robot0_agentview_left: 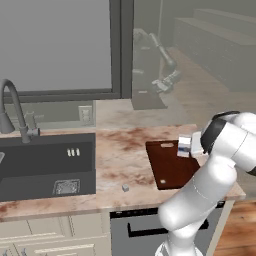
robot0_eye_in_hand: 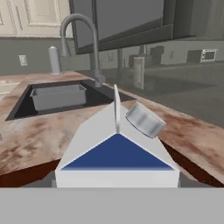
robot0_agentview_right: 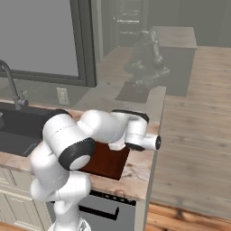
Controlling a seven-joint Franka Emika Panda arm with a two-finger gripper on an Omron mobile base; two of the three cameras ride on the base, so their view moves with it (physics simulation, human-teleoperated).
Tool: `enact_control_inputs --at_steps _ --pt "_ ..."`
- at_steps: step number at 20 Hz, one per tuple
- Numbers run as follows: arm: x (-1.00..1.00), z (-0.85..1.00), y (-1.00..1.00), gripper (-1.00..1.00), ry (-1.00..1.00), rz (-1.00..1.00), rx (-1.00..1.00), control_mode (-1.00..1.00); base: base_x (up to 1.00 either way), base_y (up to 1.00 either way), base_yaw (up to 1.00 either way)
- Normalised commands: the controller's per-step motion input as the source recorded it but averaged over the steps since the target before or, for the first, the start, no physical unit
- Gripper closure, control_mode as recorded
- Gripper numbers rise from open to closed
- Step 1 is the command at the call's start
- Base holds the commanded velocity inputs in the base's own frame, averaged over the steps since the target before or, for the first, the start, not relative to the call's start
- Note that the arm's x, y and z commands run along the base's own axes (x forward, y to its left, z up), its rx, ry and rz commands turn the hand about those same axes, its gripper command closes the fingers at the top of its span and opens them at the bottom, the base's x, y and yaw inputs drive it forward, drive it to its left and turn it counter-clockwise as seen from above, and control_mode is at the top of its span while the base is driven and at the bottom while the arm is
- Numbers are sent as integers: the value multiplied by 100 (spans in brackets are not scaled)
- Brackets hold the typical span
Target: Take out the milk from the fridge and place it on the tray on the counter. Then take the sugar cube near the tray and place it in the tray.
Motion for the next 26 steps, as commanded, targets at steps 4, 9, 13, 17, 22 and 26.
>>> enact_control_inputs --at_steps 4,9,13,17,22,26 --pt "0 -41 0 100 7 0 10 -100 0 0 0" --pt "0 -39 0 100 5 0 5 -100 0 0 0" --pt "0 -35 0 100 1 0 0 -100 0 0 0" --pt "0 -30 0 100 0 0 0 -100 0 0 0" --pt "0 -35 1 100 0 0 0 -100 0 0 0" --pt "-4 -21 16 -100 0 0 -1 -100 0 0 0"
